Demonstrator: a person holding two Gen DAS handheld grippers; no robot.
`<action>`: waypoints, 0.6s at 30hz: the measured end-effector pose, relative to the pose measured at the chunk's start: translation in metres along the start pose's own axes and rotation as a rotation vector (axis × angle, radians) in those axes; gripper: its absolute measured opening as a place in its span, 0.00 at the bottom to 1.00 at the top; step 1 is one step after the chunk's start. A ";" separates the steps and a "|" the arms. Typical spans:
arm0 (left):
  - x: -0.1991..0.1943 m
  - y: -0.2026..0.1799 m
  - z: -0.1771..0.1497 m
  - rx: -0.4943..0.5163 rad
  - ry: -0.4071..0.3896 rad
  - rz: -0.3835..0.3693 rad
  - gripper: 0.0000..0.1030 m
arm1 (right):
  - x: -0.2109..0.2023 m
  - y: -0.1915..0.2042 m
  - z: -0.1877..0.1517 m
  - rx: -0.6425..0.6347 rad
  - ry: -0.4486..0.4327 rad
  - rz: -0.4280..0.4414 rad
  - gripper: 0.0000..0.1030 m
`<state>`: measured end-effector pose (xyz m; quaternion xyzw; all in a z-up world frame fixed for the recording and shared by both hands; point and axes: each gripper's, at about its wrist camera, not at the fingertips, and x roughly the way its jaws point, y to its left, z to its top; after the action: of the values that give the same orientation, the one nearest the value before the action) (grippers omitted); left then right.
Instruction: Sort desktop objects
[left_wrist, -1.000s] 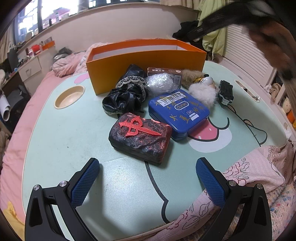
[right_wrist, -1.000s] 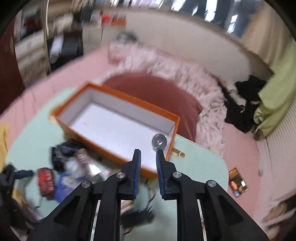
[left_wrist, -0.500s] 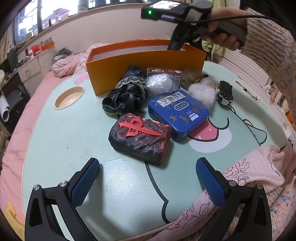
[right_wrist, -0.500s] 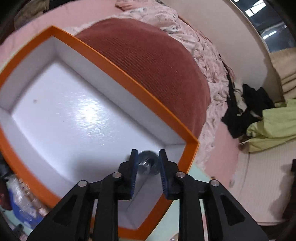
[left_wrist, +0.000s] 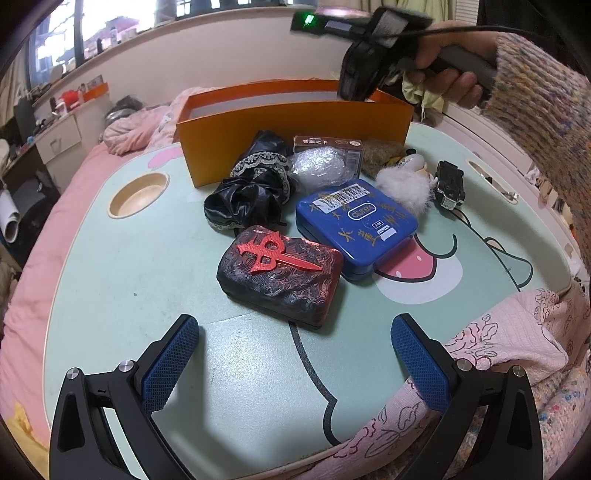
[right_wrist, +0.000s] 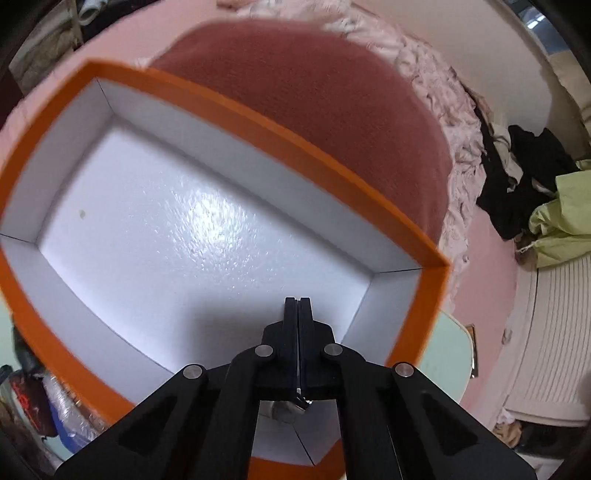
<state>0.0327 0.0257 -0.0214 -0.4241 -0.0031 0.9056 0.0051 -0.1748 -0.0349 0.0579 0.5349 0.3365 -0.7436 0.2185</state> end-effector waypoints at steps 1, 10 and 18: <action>0.000 0.000 0.000 0.000 0.000 0.000 1.00 | -0.011 -0.005 -0.003 0.014 -0.037 0.011 0.00; 0.000 0.000 0.000 0.000 0.000 0.000 1.00 | -0.052 -0.021 -0.005 0.142 -0.037 0.150 0.63; 0.000 0.000 0.000 0.001 -0.002 0.002 1.00 | 0.000 -0.016 0.007 0.207 0.177 0.228 0.51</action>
<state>0.0325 0.0261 -0.0212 -0.4231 -0.0023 0.9061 0.0045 -0.1897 -0.0291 0.0633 0.6525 0.2131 -0.6949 0.2146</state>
